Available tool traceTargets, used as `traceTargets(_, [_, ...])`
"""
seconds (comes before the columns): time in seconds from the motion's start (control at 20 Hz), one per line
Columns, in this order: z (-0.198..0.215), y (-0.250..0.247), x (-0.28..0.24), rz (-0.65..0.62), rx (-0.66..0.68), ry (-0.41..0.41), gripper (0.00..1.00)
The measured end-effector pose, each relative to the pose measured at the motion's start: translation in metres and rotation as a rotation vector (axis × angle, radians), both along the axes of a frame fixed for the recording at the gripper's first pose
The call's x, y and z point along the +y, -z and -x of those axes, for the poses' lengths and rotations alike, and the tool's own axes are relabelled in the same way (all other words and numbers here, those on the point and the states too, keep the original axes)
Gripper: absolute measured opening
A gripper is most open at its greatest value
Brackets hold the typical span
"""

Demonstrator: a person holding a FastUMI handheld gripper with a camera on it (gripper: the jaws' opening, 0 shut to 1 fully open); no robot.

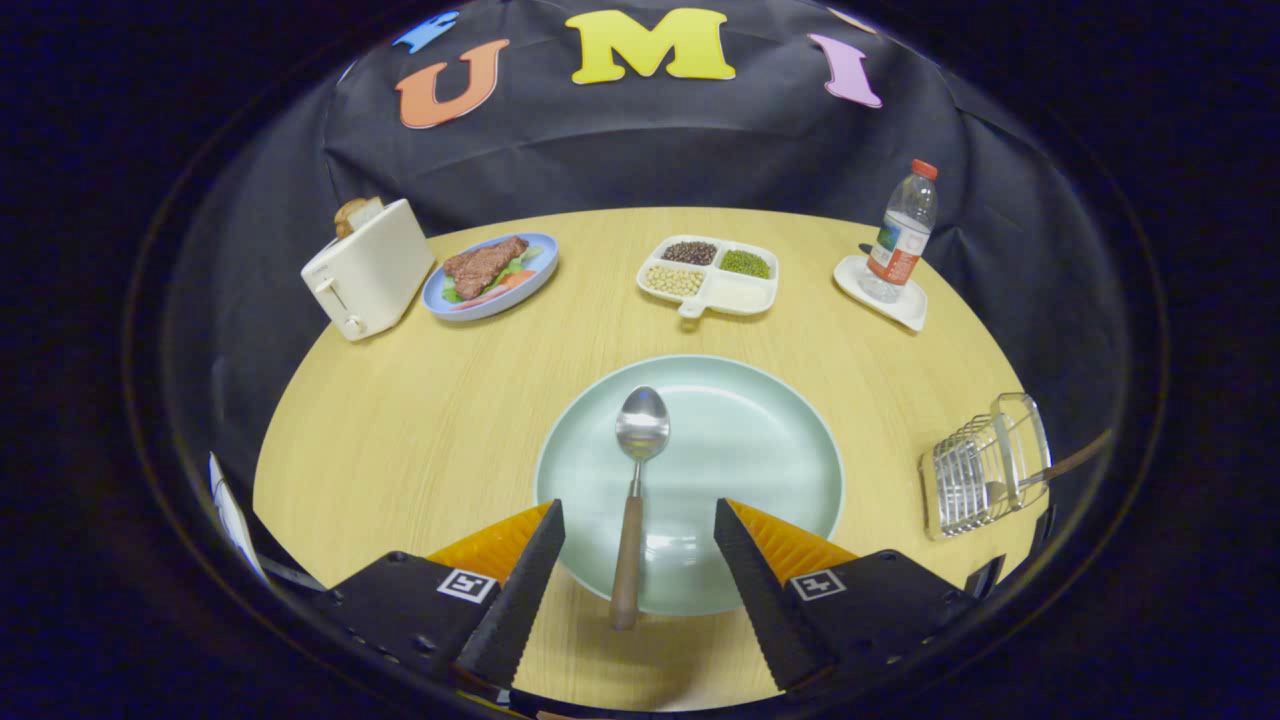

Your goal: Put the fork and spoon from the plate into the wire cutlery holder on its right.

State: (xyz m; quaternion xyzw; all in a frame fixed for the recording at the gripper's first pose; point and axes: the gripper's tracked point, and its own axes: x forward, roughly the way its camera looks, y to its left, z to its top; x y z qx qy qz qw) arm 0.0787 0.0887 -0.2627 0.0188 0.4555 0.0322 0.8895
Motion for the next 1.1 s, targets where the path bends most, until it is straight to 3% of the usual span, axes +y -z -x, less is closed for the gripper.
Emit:
traceTargets(0.15, [-0.003,0.02,0.005,-0.007,0.042,0.017,0.84])
traceTargets(0.35, [-0.005,0.034,0.007,-0.022,0.094,0.041,0.62])
traceTargets(0.6, [-0.006,0.041,0.013,-0.055,0.123,0.052,0.11])
traceTargets(0.65, [-0.007,0.043,0.01,-0.039,0.135,0.054,0.14])
traceTargets(0.9, [0.0,0.031,0.014,-0.067,0.121,0.022,0.01])
traceTargets(1.1, [0.004,0.003,0.014,-0.094,0.061,-0.007,0.01])
